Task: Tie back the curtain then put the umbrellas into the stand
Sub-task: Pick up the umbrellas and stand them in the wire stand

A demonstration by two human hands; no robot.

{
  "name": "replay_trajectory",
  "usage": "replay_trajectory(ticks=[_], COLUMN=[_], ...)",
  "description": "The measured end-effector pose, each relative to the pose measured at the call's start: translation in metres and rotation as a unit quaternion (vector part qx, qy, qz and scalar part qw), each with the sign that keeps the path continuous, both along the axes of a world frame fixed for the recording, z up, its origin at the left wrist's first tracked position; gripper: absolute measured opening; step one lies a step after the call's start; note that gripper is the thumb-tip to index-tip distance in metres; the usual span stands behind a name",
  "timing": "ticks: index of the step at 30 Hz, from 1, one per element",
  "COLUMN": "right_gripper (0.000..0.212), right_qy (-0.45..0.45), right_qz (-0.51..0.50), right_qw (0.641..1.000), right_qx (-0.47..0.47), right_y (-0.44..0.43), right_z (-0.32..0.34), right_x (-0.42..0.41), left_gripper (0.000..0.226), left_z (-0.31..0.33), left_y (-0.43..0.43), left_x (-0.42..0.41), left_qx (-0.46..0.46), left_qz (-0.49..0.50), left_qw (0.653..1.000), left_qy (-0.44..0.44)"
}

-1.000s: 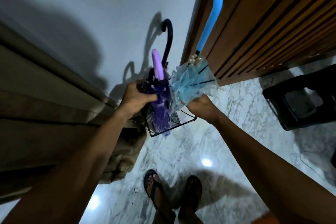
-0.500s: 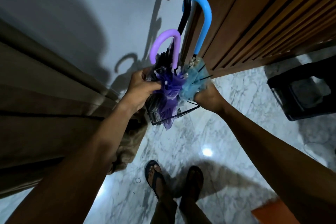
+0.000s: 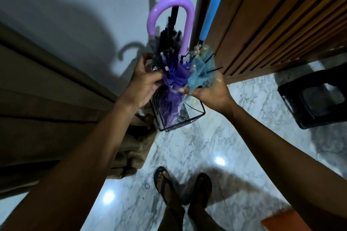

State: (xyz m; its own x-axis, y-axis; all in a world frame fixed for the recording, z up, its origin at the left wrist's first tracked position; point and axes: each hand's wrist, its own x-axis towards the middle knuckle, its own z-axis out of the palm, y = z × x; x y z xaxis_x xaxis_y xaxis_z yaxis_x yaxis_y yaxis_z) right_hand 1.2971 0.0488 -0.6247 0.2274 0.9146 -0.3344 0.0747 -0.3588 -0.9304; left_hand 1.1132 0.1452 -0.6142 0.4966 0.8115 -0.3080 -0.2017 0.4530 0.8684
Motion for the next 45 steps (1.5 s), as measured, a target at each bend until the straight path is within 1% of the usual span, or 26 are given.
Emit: replay_trajectory(ticks=[1,2,4,5,6,7,9,10,12,13,14,15,16,17,18,19,22,25,27,30,33,36,40,41,43,45], right_gripper=[0.121,0.113,0.06,0.049,0.047,0.046,0.045,0.044,0.043,0.043,0.043,0.043,0.047,0.056,0.064,0.067,0.065,0.075,0.086,0.073,0.058,0.056,0.053,0.055,0.056,0.045], right_qy=[-0.036,-0.045,-0.056,-0.068,-0.077,-0.09,-0.123,-0.124,-0.116,-0.112,-0.115,-0.116,-0.112,-0.102,-0.095,-0.094,-0.112,-0.097,-0.099,-0.103,-0.1,-0.095,-0.1,-0.106,-0.141,-0.163], right_qz=[0.005,0.014,0.05,0.066,0.079,0.089,0.101,0.106,0.107,0.109,0.111,0.112,0.11,0.102,0.095,0.085,0.073,0.059,0.045,0.021,-0.005,-0.016,0.014,0.02,0.025,0.017], right_qw=[0.999,0.998,0.997,0.994,0.993,0.992,0.987,0.987,0.987,0.988,0.987,0.987,0.987,0.989,0.991,0.992,0.99,0.993,0.994,0.992,0.99,0.988,0.983,0.982,0.98,0.979], right_qx=[-0.027,-0.029,0.024,0.048,0.047,0.024,-0.001,-0.004,-0.012,-0.019,-0.022,-0.021,-0.022,-0.025,-0.028,-0.026,-0.036,-0.012,0.018,0.064,0.104,0.125,0.154,0.154,0.141,0.12], right_y=[0.002,0.002,0.003,0.002,0.0,-0.001,-0.005,-0.009,-0.012,-0.01,-0.009,-0.007,-0.004,-0.001,0.001,0.004,0.01,0.013,0.011,0.007,0.012,0.023,0.031,0.028,0.019,0.008], right_z=[0.006,0.01,0.009,0.003,-0.003,-0.006,-0.016,-0.022,-0.031,-0.033,-0.036,-0.037,-0.04,-0.043,-0.045,-0.048,-0.061,-0.086,-0.109,-0.131,-0.119,-0.082,-0.053,-0.054,-0.071,-0.107], right_x=[0.003,0.006,0.007,0.006,0.006,0.004,0.004,0.006,0.009,0.009,0.009,0.009,0.01,0.01,0.011,0.012,0.011,0.005,0.0,-0.007,-0.01,-0.004,0.006,0.005,0.004,0.002], left_gripper=[0.061,0.058,0.043,0.036,0.033,0.033,0.032,0.031,0.026,0.025,0.027,0.03,0.033,0.037,0.042,0.047,0.048,0.048,0.048,0.049,0.051,0.047,0.059,0.056,0.04,0.034], left_z=[0.004,0.006,0.005,0.004,0.002,-0.001,-0.003,-0.004,0.001,0.0,-0.002,-0.002,-0.005,-0.007,-0.011,-0.017,-0.029,-0.053,-0.07,-0.084,-0.071,-0.033,-0.006,-0.01,-0.033,-0.067], left_y=[0.001,0.0,-0.003,-0.006,-0.009,-0.011,-0.015,-0.013,-0.005,0.0,0.002,0.003,0.003,0.001,0.001,0.001,0.001,-0.001,-0.002,-0.003,0.001,0.011,0.015,0.012,0.003,-0.009], left_x=[0.001,0.001,0.001,0.002,0.001,0.002,0.002,0.001,-0.004,-0.007,-0.009,-0.01,-0.012,-0.012,-0.011,-0.011,-0.007,-0.002,-0.001,-0.001,-0.002,-0.002,0.0,0.001,0.003,0.005], left_qx=[0.0,-0.001,0.01,0.023,0.038,0.06,0.078,0.095,0.133,0.134,0.115,0.085,0.05,0.019,-0.004,-0.016,-0.022,-0.025,-0.02,-0.02,-0.013,0.014,0.013,0.01,-0.007,-0.033], left_qz=[0.001,-0.003,-0.026,-0.044,-0.065,-0.085,-0.116,-0.142,-0.247,-0.274,-0.276,-0.257,-0.227,-0.194,-0.163,-0.136,-0.077,-0.025,-0.014,-0.023,-0.02,-0.045,-0.04,-0.041,-0.029,-0.012], left_qw=[1.0,1.0,0.999,0.995,0.988,0.978,0.964,0.953,0.905,0.891,0.896,0.913,0.93,0.945,0.957,0.966,0.98,0.986,0.984,0.983,0.986,0.991,0.995,0.994,0.992,0.988], left_qy=[-0.008,-0.005,0.047,0.091,0.136,0.179,0.225,0.249,0.319,0.337,0.328,0.305,0.285,0.264,0.241,0.219,0.181,0.163,0.175,0.181,0.166,0.128,0.094,0.1,0.126,0.15])
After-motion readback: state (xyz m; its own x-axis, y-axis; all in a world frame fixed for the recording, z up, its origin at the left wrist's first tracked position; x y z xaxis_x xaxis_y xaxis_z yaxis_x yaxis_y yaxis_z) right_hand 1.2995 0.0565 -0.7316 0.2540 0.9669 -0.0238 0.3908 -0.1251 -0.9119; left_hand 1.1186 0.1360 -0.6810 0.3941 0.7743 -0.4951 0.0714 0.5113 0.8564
